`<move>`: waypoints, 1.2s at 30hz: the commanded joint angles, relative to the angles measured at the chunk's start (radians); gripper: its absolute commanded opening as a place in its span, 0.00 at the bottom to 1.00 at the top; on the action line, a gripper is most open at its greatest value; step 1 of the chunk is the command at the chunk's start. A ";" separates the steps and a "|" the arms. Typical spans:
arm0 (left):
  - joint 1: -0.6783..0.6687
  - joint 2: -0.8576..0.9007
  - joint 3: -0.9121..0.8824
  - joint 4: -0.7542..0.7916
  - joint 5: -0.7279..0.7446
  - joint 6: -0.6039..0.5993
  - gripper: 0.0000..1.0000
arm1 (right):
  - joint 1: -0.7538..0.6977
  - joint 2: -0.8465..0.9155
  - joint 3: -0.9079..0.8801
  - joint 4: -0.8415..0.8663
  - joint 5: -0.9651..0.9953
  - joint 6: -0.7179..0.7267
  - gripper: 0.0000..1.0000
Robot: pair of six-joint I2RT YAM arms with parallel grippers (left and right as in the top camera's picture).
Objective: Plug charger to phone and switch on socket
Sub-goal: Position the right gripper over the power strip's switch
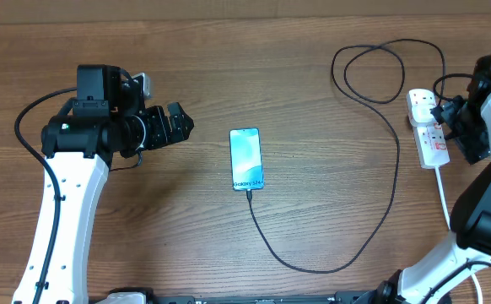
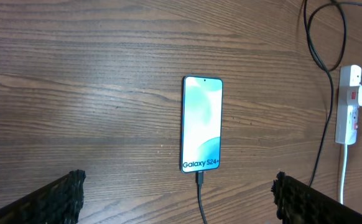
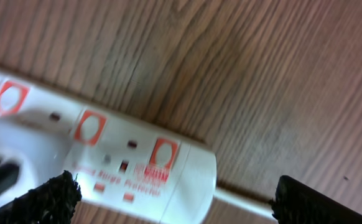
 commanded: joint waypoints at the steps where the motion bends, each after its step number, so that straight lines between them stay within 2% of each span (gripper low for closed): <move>1: -0.003 -0.019 0.014 0.002 -0.008 0.004 1.00 | -0.012 0.055 0.011 0.028 0.017 -0.001 1.00; 5: -0.003 -0.019 0.014 0.002 -0.008 0.004 1.00 | -0.011 0.097 0.011 0.083 -0.024 -0.058 1.00; 15: -0.003 -0.019 0.014 0.002 -0.008 0.004 1.00 | -0.011 0.113 0.011 0.156 -0.035 -0.056 1.00; 28: -0.003 -0.019 0.014 0.002 -0.008 0.004 0.99 | -0.010 0.113 0.011 0.124 -0.084 -0.057 1.00; 36: -0.003 -0.019 0.014 0.002 -0.008 0.004 1.00 | -0.010 0.113 0.011 0.110 -0.122 -0.109 1.00</move>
